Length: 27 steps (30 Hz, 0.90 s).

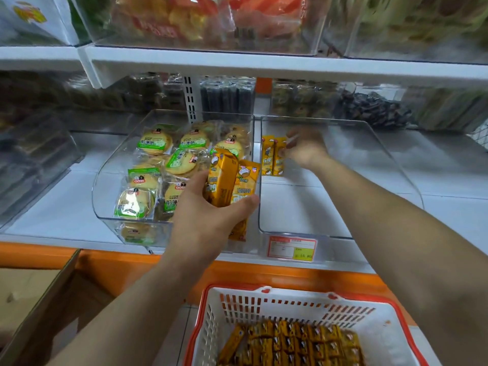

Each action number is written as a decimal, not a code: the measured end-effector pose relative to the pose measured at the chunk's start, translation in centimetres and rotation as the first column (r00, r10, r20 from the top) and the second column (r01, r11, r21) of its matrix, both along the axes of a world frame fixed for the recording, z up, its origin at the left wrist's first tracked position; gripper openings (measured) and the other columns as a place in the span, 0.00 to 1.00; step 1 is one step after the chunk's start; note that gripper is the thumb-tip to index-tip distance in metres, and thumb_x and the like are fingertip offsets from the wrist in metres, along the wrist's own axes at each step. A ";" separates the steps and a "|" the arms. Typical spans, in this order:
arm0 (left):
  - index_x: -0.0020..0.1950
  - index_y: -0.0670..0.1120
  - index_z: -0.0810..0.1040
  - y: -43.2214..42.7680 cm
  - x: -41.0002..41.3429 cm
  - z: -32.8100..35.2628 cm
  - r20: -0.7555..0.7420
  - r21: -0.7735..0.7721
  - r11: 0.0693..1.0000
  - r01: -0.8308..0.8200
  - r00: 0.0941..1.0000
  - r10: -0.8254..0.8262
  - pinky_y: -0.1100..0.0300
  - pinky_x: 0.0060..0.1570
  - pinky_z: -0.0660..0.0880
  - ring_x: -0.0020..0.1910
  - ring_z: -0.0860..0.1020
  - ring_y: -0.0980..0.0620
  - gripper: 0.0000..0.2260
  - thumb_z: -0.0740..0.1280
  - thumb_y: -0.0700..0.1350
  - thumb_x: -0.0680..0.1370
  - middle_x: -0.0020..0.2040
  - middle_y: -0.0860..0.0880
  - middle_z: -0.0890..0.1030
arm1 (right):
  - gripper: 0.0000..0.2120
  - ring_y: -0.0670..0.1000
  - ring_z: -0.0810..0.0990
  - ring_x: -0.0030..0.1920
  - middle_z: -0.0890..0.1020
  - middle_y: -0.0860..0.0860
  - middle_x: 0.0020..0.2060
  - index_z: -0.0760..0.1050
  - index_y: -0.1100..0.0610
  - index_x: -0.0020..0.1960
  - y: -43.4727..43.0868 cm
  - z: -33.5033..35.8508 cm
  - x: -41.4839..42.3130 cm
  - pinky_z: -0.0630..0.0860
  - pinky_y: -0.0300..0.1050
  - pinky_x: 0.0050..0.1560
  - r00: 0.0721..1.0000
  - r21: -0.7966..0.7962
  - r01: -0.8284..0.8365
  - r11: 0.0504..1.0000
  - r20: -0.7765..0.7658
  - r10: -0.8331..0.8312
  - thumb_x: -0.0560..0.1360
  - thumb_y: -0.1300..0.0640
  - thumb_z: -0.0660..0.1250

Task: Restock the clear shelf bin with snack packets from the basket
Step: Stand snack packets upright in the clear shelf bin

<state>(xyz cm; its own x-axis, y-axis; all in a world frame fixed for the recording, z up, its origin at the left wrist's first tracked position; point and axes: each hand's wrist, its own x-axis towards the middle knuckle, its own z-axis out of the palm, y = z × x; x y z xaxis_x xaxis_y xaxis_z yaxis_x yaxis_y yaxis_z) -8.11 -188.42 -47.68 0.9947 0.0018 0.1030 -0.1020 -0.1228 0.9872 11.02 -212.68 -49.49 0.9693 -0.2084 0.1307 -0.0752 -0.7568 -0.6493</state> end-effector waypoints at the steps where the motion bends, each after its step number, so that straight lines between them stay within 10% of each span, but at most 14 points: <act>1: 0.60 0.55 0.77 0.0 0.0 0.1 -0.001 0.000 1.000 -0.006 1.000 0.006 0.70 0.35 0.79 0.42 0.85 0.62 0.21 0.80 0.51 0.70 0.44 0.62 0.85 | 0.27 0.52 0.80 0.48 0.83 0.55 0.51 0.75 0.57 0.65 -0.1 0.3 -0.4 0.73 0.40 0.47 1.000 0.006 0.013 1.000 -0.005 -0.013 0.69 0.56 0.79; 6: 0.61 0.53 0.77 -0.2 -0.6 0.8 -0.006 -0.007 1.000 -0.020 1.000 0.020 0.67 0.36 0.81 0.43 0.85 0.60 0.22 0.79 0.52 0.69 0.45 0.60 0.86 | 0.17 0.49 0.79 0.48 0.81 0.50 0.47 0.77 0.55 0.58 -0.1 3.6 -7.3 0.72 0.41 0.49 0.994 -0.005 -0.033 0.999 0.103 0.033 0.72 0.53 0.76; 9: 0.58 0.53 0.78 -0.6 -1.5 1.3 -0.005 -0.010 1.000 0.010 1.000 -0.010 0.67 0.35 0.80 0.41 0.85 0.59 0.21 0.80 0.50 0.69 0.43 0.57 0.86 | 0.07 0.42 0.80 0.37 0.81 0.49 0.39 0.78 0.53 0.48 1.0 5.2 -15.1 0.73 0.37 0.40 0.983 0.253 -0.158 0.954 0.135 0.127 0.73 0.60 0.74; 14: 0.57 0.52 0.78 -1.9 -4.0 2.0 -0.028 -0.015 0.987 0.160 0.987 -0.160 0.64 0.35 0.81 0.40 0.86 0.57 0.18 0.80 0.45 0.71 0.43 0.56 0.87 | 0.11 0.52 0.85 0.39 0.85 0.53 0.45 0.77 0.49 0.61 4.0 6.2 -25.3 0.81 0.45 0.37 0.959 0.700 -0.210 0.683 0.011 0.284 0.81 0.59 0.65; 22: 0.58 0.48 0.80 -3.4 -7.0 2.7 -0.038 -0.017 0.964 0.266 0.963 -0.267 0.52 0.41 0.85 0.44 0.87 0.48 0.17 0.79 0.47 0.72 0.46 0.48 0.87 | 0.09 0.50 0.83 0.37 0.83 0.51 0.37 0.79 0.52 0.57 3.7 6.6 -27.9 0.77 0.44 0.37 0.943 0.723 -0.225 0.653 -0.008 0.334 0.78 0.53 0.69; 27: 0.55 0.47 0.79 -2.6 -6.9 2.7 -0.145 -0.134 0.951 0.278 0.944 -0.296 0.62 0.33 0.77 0.36 0.83 0.55 0.12 0.77 0.46 0.75 0.38 0.52 0.86 | 0.09 0.52 0.83 0.36 0.85 0.54 0.41 0.78 0.55 0.55 2.1 7.2 -27.3 0.79 0.42 0.35 0.977 0.861 -0.102 0.499 -0.006 0.212 0.75 0.57 0.71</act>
<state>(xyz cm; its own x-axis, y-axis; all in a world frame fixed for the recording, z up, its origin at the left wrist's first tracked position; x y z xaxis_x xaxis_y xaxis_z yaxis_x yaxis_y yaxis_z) -14.99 -190.97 -44.96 0.9578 -0.2840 -0.0433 0.0446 -0.0016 0.9990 -16.33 -210.61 -42.28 0.9929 -0.0085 -0.1190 -0.1163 0.1524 -0.9814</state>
